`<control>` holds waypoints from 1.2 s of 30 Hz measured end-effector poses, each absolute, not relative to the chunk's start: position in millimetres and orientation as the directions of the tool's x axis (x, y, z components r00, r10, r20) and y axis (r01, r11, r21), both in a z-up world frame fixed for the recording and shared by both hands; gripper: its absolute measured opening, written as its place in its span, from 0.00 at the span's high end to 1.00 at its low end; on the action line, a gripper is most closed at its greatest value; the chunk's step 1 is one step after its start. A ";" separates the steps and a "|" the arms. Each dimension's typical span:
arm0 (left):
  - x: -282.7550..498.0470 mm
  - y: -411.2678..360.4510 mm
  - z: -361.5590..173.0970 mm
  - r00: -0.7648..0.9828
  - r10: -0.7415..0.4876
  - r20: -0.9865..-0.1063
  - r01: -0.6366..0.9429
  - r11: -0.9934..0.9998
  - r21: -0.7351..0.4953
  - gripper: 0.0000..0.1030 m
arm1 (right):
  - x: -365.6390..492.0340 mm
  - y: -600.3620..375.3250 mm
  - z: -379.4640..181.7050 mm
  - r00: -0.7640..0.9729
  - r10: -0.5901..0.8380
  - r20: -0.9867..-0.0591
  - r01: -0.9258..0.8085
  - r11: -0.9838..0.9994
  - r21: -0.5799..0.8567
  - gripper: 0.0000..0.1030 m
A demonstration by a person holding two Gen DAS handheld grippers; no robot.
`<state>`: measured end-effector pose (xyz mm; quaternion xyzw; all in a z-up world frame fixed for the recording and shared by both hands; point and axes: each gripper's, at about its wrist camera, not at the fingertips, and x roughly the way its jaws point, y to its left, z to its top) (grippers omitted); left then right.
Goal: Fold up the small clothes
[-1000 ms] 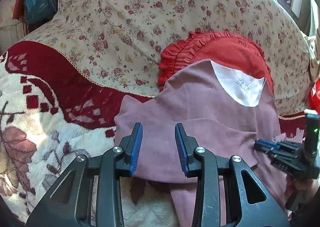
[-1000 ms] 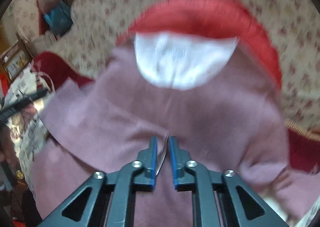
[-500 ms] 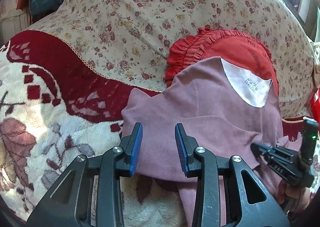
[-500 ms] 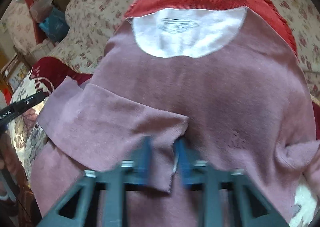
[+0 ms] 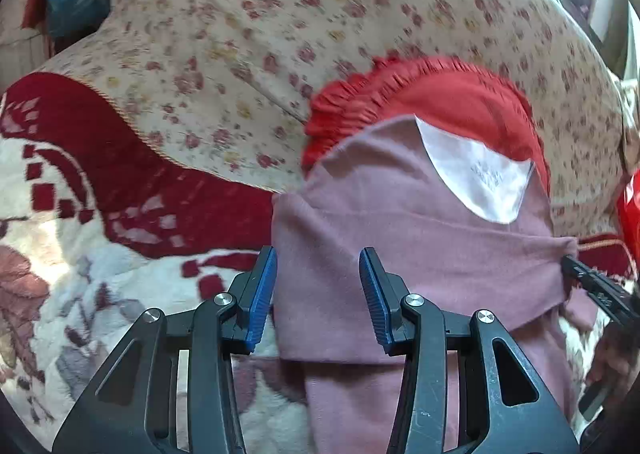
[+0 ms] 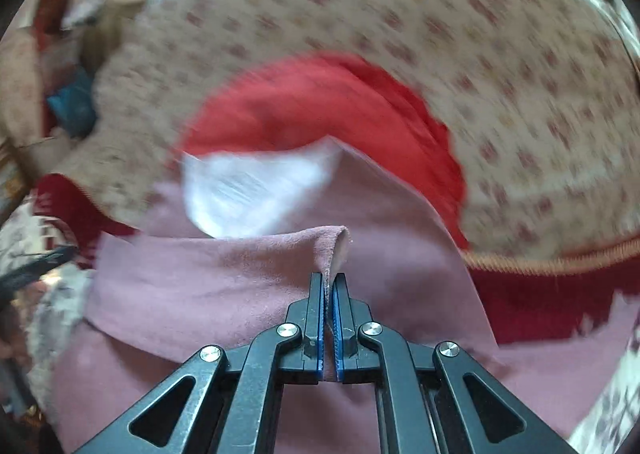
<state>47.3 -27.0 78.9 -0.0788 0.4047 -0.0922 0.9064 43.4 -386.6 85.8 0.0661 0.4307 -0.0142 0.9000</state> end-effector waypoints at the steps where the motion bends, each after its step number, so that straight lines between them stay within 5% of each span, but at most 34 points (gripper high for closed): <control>1: 49.8 -31.2 76.1 0.650 -0.224 -0.726 0.108 0.973 -0.203 0.59 | 45.7 -391.3 73.4 0.606 0.023 -0.795 0.104 0.989 0.107 0.97; 12: 63.1 -40.0 60.5 0.617 -0.179 -0.766 0.095 0.984 -0.153 0.59 | 37.0 -414.2 65.0 0.578 -0.078 -0.812 0.161 0.987 0.020 0.97; 16: 65.7 -42.9 51.9 0.602 -0.159 -0.782 0.096 0.987 -0.126 0.59 | 22.5 -425.0 88.0 0.640 -0.145 -0.754 0.242 0.970 0.019 0.97; 21: 68.1 -46.7 40.6 0.569 -0.141 -0.810 0.097 0.990 -0.104 0.59 | 44.1 -436.1 50.5 0.481 -0.080 -0.873 0.228 0.973 0.037 0.96; 24: 67.4 -42.4 43.9 0.577 -0.149 -0.803 0.095 0.989 -0.115 0.59 | 33.0 -431.1 71.3 0.557 -0.072 -0.827 0.227 0.972 0.068 0.92; 31: 60.5 -28.5 47.6 0.584 -0.160 -0.796 0.060 0.986 -0.154 0.59 | 76.1 -315.5 89.1 0.559 0.297 -0.774 -0.254 0.950 0.181 0.92; 35: 55.1 -25.2 50.4 0.588 -0.158 -0.793 0.071 0.987 -0.144 0.59 | 108.3 -257.9 76.7 0.543 0.295 -0.786 -0.399 0.914 0.067 0.89; 36: 54.7 -23.7 51.4 0.590 -0.158 -0.792 0.074 0.987 -0.143 0.59 | 115.5 -249.2 71.2 0.519 0.302 -0.800 -0.424 0.903 0.065 0.79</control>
